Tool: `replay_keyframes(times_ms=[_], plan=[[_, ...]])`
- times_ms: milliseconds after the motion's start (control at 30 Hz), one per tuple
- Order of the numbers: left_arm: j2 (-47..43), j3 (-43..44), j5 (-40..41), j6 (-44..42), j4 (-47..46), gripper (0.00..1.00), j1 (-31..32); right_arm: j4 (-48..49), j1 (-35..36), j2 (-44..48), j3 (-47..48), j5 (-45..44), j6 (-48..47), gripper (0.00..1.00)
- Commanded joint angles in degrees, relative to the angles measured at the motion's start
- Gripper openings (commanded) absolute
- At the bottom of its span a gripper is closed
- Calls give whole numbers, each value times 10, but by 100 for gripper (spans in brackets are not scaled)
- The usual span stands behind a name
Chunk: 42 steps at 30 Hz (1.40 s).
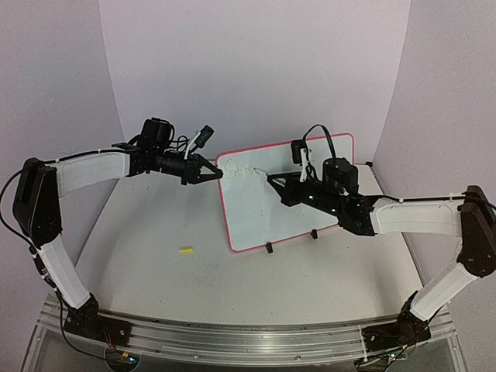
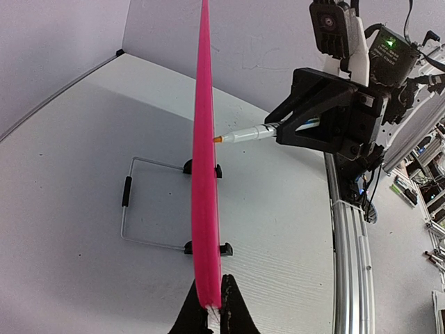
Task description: Write a sentence on the whiteboard
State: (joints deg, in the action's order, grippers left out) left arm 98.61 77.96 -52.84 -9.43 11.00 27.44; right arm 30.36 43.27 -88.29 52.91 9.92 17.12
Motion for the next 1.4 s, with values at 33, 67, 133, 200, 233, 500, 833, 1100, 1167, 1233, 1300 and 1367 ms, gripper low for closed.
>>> replay_keyframes(times_ms=[33,67,133,200,233,500,833,1100,1167,1233,1300,1367], plan=[[-14,3,14,-28,31,0,4,10,-3,5,14,5,-6,0],[-14,3,14,-28,31,0,4,11,-3,10,11,6,-6,0],[-14,3,14,-29,31,0,4,16,-2,21,4,12,-7,0],[-14,3,14,-28,32,0,4,21,-3,33,-3,14,-6,0],[-13,3,14,-28,32,0,4,23,-3,36,-7,14,-5,0],[-11,3,14,-28,32,0,4,23,-3,33,-12,-4,-5,0],[-12,3,15,-29,33,0,4,23,-3,11,5,-17,-8,0],[-12,3,16,-30,34,0,5,24,-3,3,11,-20,-8,0],[-12,3,15,-31,35,0,5,24,-3,3,12,-21,-8,0],[-12,3,16,-31,35,0,5,24,-3,4,12,-23,-9,0],[-12,3,16,-32,35,0,6,25,-3,4,13,-25,-9,0],[-12,3,16,-32,36,0,6,25,-3,5,15,-28,-9,0]])
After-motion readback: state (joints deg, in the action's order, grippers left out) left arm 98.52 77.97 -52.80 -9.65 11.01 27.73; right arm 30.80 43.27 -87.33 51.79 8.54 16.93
